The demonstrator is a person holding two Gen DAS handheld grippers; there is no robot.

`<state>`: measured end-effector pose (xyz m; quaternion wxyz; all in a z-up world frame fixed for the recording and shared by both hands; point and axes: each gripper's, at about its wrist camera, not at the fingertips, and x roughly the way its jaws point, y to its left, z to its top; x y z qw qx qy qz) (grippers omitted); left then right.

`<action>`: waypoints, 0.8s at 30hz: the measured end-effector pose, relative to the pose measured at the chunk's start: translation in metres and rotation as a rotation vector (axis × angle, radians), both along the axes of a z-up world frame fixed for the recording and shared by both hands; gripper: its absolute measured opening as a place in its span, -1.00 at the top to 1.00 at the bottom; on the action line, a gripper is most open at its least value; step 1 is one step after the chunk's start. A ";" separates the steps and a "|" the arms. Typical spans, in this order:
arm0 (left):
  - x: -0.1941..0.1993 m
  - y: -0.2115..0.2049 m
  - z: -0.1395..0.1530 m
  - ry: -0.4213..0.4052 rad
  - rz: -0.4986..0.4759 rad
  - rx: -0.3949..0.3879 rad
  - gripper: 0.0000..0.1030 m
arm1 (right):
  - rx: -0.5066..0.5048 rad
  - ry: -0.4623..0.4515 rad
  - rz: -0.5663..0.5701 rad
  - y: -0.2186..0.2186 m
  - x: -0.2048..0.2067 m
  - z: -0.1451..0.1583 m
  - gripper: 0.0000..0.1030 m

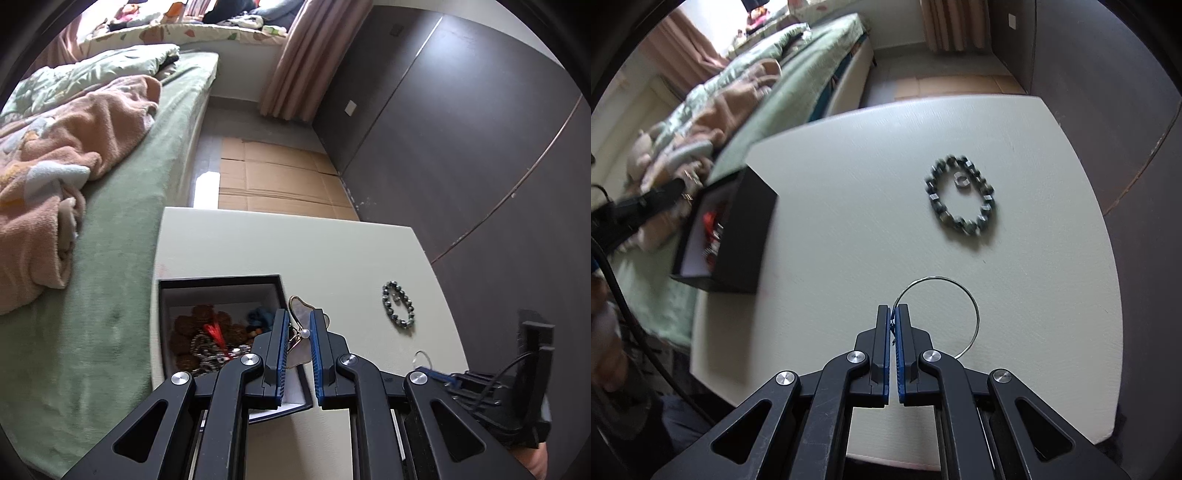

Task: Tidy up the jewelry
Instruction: 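Open the left gripper over the black box while the right carries the silver hoop there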

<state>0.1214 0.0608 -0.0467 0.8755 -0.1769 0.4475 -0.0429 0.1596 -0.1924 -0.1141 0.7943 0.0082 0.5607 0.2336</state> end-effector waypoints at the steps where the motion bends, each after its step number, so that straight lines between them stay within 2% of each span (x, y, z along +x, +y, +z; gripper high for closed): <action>1: -0.001 0.002 0.000 0.002 0.006 0.004 0.76 | 0.015 -0.008 -0.002 0.002 -0.001 0.004 0.92; 8: -0.002 0.022 -0.006 0.034 0.065 0.016 0.76 | 0.137 -0.089 0.003 0.027 -0.005 0.034 0.92; 13: 0.002 0.044 -0.013 0.075 0.099 -0.043 0.74 | 0.219 -0.118 0.023 0.056 -0.003 0.046 0.92; 15: 0.002 0.048 -0.014 0.086 0.103 -0.041 0.60 | 0.250 -0.120 0.033 0.070 -0.003 0.049 0.92; 17: 0.001 0.051 -0.012 0.079 0.105 -0.044 0.11 | 0.281 -0.124 0.052 0.083 -0.005 0.051 0.92; 18: -0.001 0.053 -0.010 0.067 0.112 -0.042 0.03 | 0.296 -0.125 0.059 0.089 -0.006 0.052 0.92; 19: -0.003 0.055 -0.007 0.055 0.118 -0.039 -0.03 | 0.309 -0.123 0.064 0.093 -0.006 0.053 0.92; 24: -0.011 0.068 0.002 0.031 0.138 -0.032 -0.03 | 0.351 -0.124 0.100 0.118 -0.009 0.054 0.92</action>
